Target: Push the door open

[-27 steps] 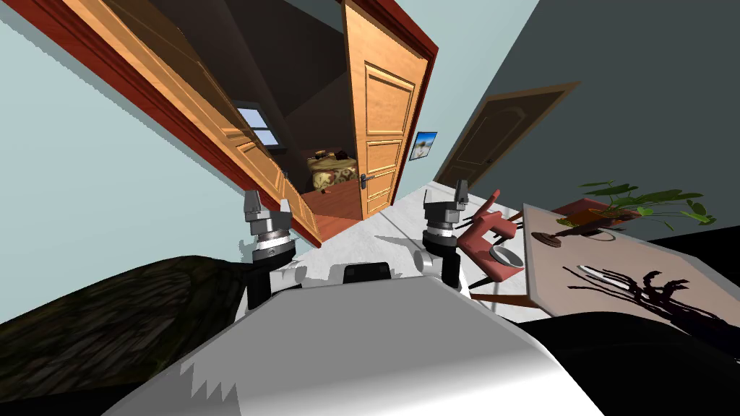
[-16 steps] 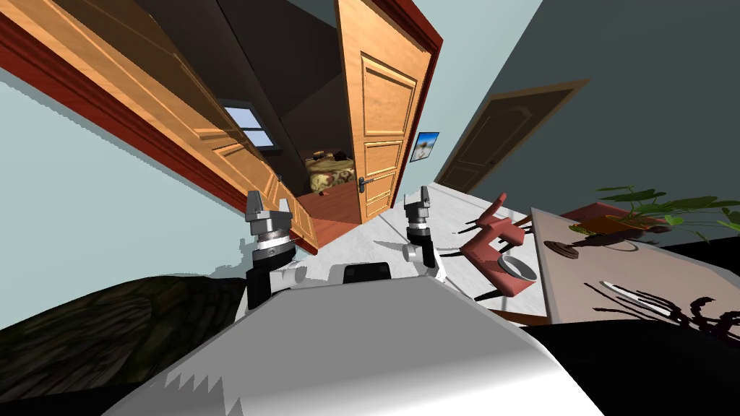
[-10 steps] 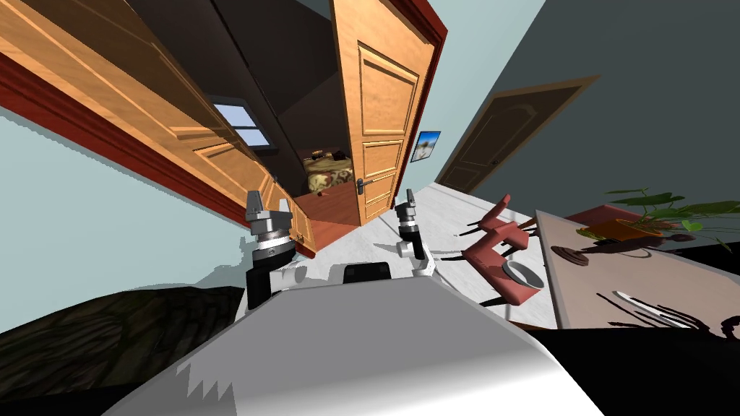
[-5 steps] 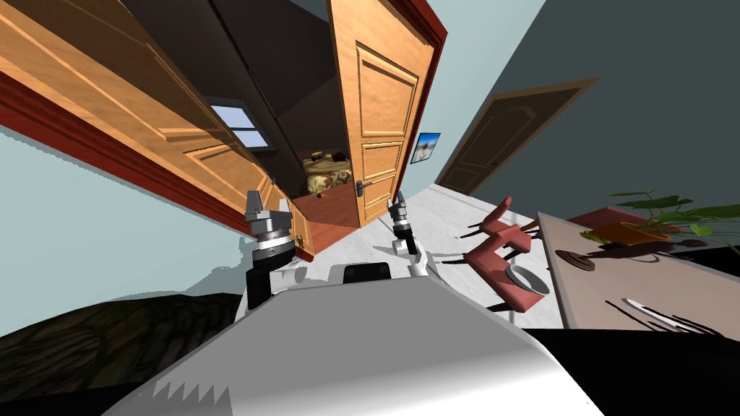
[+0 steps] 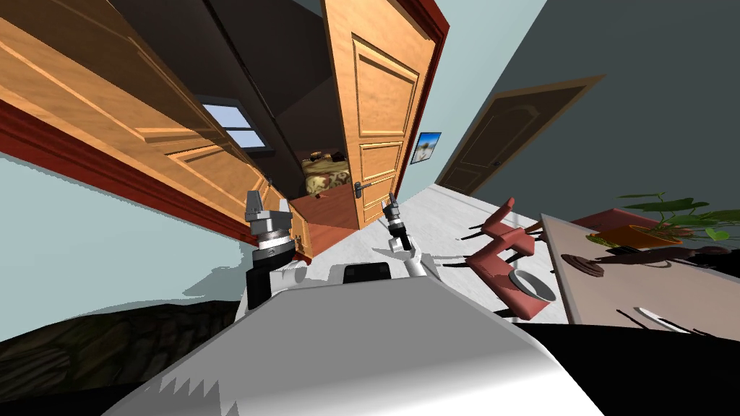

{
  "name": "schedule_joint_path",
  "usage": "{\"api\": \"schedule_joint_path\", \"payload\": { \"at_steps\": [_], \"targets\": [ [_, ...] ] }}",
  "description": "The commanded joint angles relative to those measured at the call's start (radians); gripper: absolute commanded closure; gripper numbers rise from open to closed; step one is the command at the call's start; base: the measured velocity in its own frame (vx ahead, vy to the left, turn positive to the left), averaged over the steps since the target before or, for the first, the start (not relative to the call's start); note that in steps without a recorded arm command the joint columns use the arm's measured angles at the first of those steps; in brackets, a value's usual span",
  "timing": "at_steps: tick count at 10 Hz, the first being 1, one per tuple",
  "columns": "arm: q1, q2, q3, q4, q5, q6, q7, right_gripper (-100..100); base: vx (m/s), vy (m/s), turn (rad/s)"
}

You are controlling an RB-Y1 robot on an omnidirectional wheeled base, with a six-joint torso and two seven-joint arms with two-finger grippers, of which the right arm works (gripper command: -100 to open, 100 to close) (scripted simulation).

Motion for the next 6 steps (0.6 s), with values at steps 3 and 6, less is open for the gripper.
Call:
{"api": "schedule_joint_path", "payload": {
  "at_steps": [3, 6],
  "targets": [
    [-0.061, -0.003, 0.028, 0.103, 0.010, 0.002, -0.013, -100, 0.073, -0.022, -0.002],
    [-0.107, -0.008, 0.049, 0.172, 0.016, 0.002, -0.025, -100, 0.061, -0.021, -0.003]
  ]
}}
